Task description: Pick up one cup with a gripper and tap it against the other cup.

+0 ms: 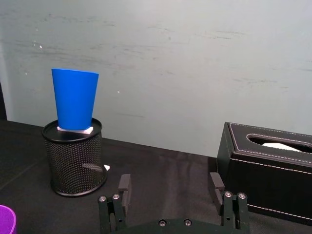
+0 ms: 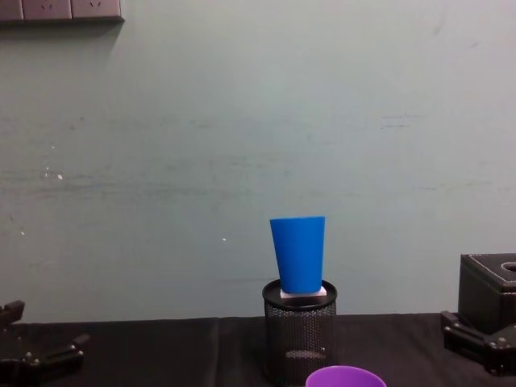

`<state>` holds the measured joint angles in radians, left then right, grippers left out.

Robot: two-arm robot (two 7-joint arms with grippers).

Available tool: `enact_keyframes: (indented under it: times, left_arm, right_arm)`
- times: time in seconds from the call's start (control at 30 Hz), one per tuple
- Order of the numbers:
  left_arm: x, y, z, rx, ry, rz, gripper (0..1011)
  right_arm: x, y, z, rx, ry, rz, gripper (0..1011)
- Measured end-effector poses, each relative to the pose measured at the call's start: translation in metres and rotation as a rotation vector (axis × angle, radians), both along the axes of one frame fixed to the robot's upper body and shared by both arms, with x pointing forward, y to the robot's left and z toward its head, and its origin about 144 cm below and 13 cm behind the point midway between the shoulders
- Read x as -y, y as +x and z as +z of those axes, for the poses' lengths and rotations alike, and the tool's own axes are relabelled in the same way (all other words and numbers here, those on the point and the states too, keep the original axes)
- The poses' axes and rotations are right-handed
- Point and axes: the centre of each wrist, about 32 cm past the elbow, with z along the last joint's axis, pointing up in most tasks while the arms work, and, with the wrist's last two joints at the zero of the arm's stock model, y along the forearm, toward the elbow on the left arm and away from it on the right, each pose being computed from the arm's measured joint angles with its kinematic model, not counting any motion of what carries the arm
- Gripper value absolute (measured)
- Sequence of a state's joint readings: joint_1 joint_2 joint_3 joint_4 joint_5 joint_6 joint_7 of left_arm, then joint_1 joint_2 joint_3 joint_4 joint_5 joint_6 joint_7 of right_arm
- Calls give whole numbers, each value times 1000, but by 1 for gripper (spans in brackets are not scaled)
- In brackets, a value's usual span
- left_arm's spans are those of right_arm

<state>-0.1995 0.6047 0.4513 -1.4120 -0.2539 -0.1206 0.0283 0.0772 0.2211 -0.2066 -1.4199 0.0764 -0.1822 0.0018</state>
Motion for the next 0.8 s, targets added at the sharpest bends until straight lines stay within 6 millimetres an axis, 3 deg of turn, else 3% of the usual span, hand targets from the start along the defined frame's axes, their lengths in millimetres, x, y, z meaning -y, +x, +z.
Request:
enact_keyframes:
  times: [0.8]
  left_arm:
    - [0,0,0,0,0,0,1000]
  right_arm:
    - [0,0,0,0,0,0,1000]
